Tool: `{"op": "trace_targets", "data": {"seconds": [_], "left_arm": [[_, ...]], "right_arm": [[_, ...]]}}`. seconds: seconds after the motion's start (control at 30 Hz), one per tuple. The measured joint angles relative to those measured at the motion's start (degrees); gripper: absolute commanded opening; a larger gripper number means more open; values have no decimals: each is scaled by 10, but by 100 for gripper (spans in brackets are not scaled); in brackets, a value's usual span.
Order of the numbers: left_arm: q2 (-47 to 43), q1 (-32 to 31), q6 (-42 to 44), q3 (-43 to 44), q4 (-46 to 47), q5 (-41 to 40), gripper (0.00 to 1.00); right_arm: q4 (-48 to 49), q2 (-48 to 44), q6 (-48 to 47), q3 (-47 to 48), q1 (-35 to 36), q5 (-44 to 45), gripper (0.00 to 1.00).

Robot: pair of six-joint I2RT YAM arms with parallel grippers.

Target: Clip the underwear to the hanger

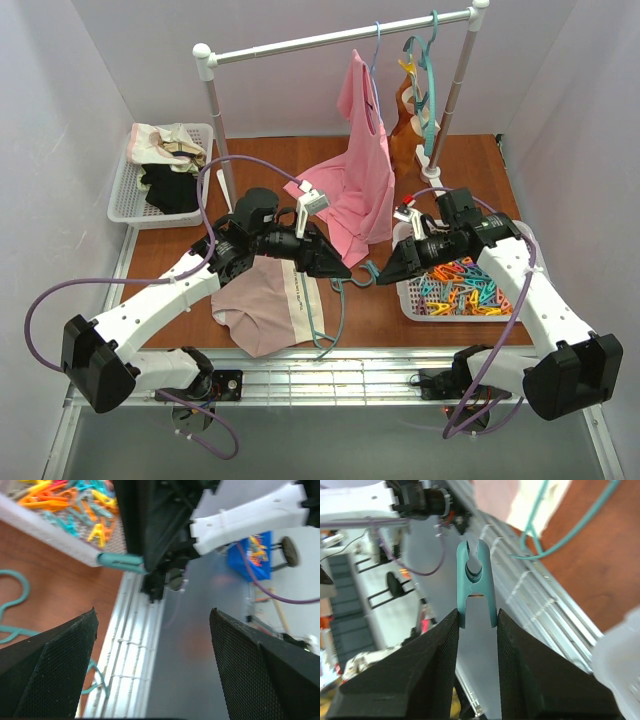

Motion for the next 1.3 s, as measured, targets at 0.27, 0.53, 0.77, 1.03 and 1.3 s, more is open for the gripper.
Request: {"op": "trace_targets", "data": {"seconds": [0.27,0.53,0.77,1.03,1.3], "left_arm": [[2,0,-54,-15,56,98,80],[16,0,-81,-22,85,117,77],[16,0,-94,-27,97,107,74],[37,0,-99,-28,101,109,72],[57,-5,-108,-28,107,117,59]], "right_arm": [[47,26,22,0,43,-106,24],[77,28,39,0,73,-161,24],[84,24,47,0,80,-176,24],[91,20,51,4,82,-179,23],[96,20,51,15,84,-181,23]]}}
